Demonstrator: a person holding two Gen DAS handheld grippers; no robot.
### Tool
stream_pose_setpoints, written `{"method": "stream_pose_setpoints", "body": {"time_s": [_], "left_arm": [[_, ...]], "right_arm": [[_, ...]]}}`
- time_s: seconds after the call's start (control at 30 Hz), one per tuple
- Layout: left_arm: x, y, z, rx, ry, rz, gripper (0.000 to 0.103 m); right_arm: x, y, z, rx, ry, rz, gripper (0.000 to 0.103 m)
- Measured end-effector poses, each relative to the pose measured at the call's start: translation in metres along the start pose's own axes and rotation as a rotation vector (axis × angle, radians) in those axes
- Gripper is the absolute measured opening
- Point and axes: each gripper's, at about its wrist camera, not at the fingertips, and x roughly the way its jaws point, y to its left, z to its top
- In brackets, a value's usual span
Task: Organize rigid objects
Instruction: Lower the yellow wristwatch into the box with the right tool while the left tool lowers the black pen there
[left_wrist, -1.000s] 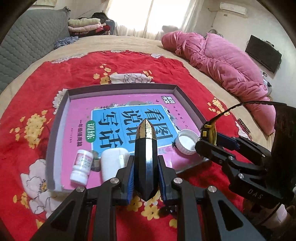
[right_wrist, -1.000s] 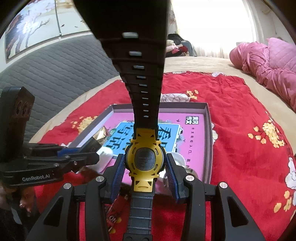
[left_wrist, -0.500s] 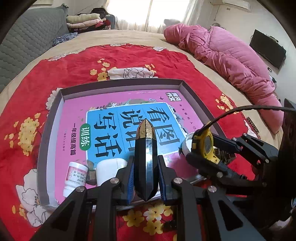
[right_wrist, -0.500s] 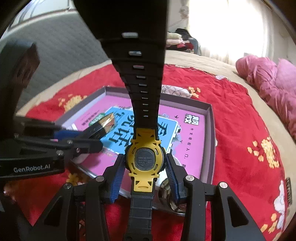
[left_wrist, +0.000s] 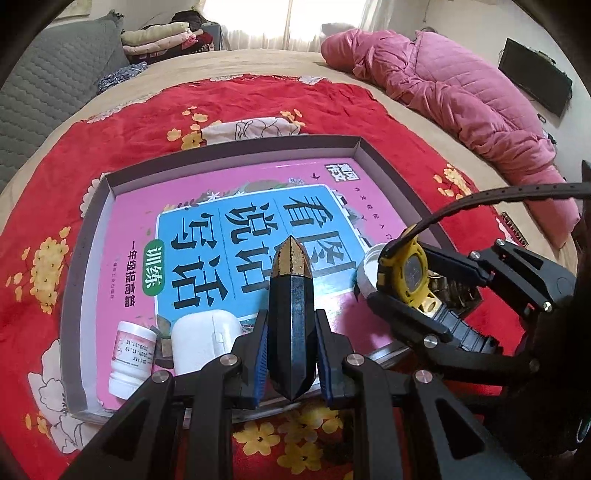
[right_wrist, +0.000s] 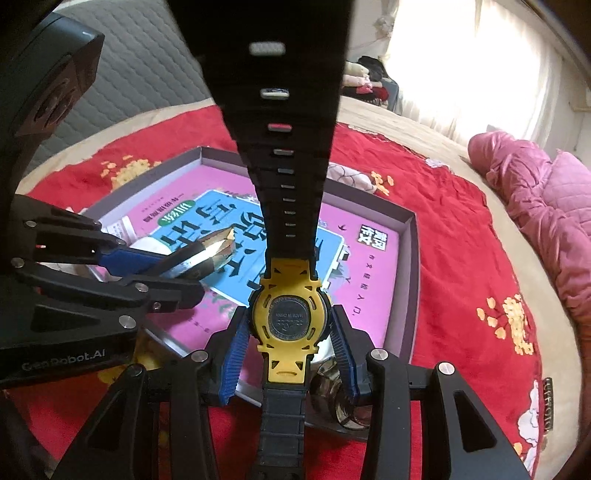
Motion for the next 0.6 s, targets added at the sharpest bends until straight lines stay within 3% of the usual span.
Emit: {"method": "stream_pose_setpoints", "body": {"time_s": [0.6], "left_arm": [[0.0080,-0.0011,-0.0022,0.010,0.024,0.024,0.023]], "right_arm": [[0.0013,0.0048,0.0002,-0.039,0.005,-0.006,0.045]]}}
